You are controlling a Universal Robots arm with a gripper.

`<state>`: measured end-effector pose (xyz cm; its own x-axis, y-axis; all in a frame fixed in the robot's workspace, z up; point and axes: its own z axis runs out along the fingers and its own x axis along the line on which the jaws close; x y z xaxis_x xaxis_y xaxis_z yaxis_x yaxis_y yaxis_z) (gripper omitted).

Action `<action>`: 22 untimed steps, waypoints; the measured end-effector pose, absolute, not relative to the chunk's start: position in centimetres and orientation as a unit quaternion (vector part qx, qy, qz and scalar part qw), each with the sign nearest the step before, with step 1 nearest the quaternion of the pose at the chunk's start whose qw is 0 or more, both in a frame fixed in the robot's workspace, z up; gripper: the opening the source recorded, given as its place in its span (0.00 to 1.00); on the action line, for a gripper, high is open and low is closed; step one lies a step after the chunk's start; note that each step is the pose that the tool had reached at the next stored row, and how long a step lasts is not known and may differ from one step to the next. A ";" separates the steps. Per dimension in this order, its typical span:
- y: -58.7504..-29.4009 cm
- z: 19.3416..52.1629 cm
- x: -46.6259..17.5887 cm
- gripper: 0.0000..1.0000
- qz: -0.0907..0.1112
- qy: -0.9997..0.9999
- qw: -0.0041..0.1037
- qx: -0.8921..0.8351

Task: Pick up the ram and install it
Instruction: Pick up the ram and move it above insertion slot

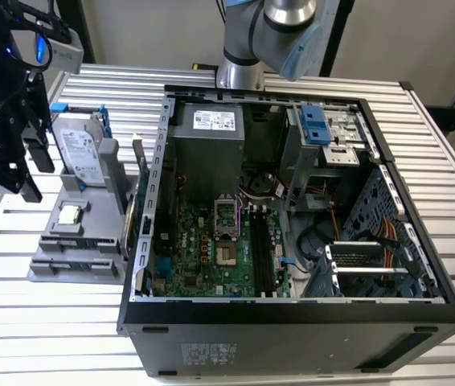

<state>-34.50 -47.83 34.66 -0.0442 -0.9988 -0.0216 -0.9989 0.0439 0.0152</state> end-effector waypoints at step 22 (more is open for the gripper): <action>-48.2 33.5 -34.7 1.00 0.013 0.721 0.002 -0.692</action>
<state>-34.68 -48.20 33.50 -0.0410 -0.9989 -0.0215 -0.9991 0.0407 0.0153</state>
